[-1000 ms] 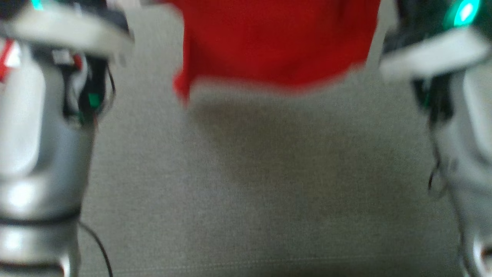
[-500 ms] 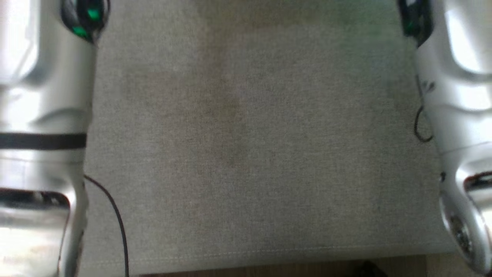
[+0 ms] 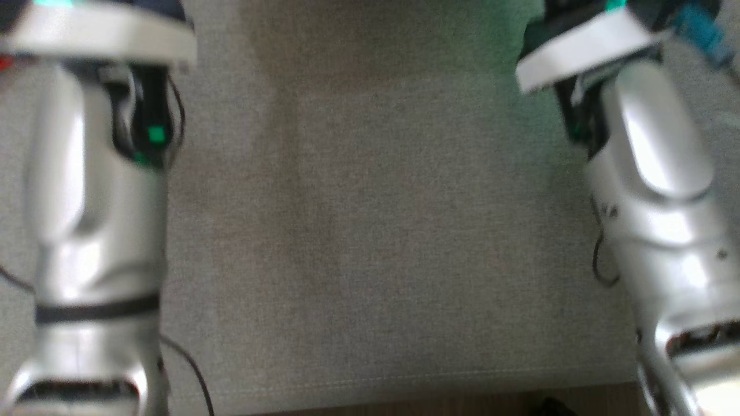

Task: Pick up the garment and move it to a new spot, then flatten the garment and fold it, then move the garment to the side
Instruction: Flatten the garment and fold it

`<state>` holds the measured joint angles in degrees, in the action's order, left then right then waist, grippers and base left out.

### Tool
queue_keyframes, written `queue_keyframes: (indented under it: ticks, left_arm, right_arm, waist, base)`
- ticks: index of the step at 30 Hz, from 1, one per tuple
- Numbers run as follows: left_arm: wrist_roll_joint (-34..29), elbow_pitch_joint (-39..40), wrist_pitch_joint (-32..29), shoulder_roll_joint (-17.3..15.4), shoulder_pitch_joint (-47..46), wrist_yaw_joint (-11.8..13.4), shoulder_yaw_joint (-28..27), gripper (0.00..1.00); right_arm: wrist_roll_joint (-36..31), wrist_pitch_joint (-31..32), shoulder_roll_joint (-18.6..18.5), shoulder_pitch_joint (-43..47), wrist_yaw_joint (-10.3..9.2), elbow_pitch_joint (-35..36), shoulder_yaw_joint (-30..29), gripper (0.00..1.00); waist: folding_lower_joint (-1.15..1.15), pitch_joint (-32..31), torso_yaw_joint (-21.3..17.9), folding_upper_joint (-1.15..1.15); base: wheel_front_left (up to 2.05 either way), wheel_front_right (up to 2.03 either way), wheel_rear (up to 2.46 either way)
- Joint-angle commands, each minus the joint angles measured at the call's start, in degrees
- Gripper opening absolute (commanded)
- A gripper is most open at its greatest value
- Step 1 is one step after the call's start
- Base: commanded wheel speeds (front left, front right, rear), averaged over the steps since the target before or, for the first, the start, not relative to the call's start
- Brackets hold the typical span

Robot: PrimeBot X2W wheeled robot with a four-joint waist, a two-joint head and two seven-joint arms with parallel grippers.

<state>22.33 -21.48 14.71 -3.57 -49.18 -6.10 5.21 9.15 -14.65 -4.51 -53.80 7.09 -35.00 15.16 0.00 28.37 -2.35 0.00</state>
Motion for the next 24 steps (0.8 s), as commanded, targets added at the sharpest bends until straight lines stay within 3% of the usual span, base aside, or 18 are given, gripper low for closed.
queue_keyframes:
  ticks: [1,7,15,24]
  left_arm:
    - [-0.38,3.00,0.28,-1.40,1.49,-0.18,-1.86,0.00]
    - [0.01,11.93,0.29,-0.05,14.22,-0.97,-3.29,0.00]
    - [2.82,24.30,0.29,0.64,32.19,-1.12,-1.06,0.00]
    - [4.37,34.95,0.29,0.67,49.28,1.94,5.62,0.00]
  right_arm:
    - [0.46,-0.34,1.33,1.75,0.40,2.57,0.90,0.00]
    - [0.95,-0.34,1.41,12.47,0.40,9.68,2.40,0.00]
    - [1.60,-0.34,-1.55,32.26,0.40,23.76,0.84,0.00]
    - [0.21,1.57,-4.98,51.81,0.40,39.55,-0.56,0.00]
  waist:
    - [0.00,-1.61,-0.15,0.00]
    - [0.00,-7.29,0.04,0.00]
    - [0.00,-15.60,0.86,0.00]
    - [0.00,-20.07,-0.06,0.00]
  base:
    - [0.00,0.00,0.00]
    - [0.00,0.00,0.00]
    - [0.00,0.00,0.00]
    - [0.00,0.00,0.00]
